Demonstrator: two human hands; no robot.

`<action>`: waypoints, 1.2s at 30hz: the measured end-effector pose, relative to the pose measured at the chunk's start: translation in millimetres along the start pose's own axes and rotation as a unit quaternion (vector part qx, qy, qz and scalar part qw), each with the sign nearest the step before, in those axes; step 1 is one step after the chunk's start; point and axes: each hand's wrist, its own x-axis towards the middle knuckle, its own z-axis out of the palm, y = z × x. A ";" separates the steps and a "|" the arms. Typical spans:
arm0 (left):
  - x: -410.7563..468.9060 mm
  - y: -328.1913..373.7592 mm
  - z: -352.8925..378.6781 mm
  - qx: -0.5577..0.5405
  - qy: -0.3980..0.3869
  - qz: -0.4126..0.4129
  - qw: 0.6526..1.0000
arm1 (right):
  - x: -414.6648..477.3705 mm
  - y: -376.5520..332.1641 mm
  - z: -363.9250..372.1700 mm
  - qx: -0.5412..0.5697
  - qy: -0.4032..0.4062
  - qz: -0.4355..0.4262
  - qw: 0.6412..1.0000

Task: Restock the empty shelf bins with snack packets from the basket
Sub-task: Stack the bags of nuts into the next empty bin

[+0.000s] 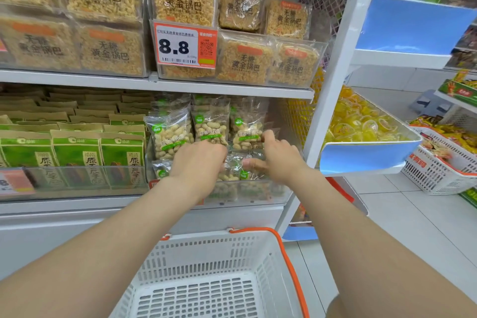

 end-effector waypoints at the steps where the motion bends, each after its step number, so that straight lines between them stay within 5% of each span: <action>1: -3.7 2.4 1.0 0.010 0.011 0.006 1.000 | -2.3 -0.4 1.1 -0.015 0.006 -0.003 1.000; 4: -19.7 8.3 4.4 0.058 0.017 -0.008 0.998 | -15.6 -9.4 4.7 -0.060 0.039 0.014 0.997; 8: -43.2 11.3 8.4 0.043 -0.145 -0.103 0.983 | -38.2 -34.5 -0.4 -0.083 0.080 0.032 0.993; 11: -52.5 5.0 10.6 0.058 -0.194 -0.092 0.975 | -53.7 -53.1 -4.5 -0.065 0.058 0.016 0.996; 14: -55.6 -1.0 5.0 0.094 -0.161 -0.063 0.980 | -61.1 -63.4 -2.6 -0.106 0.020 -0.021 0.994; 22: -47.9 -5.9 -10.4 0.095 -0.020 -0.062 0.993 | -43.5 -53.9 8.5 -0.132 0.119 -0.040 0.983; 36: -33.3 -8.7 -18.4 0.087 -0.081 -0.037 0.992 | -32.5 -65.9 6.7 -0.143 0.054 -0.110 0.982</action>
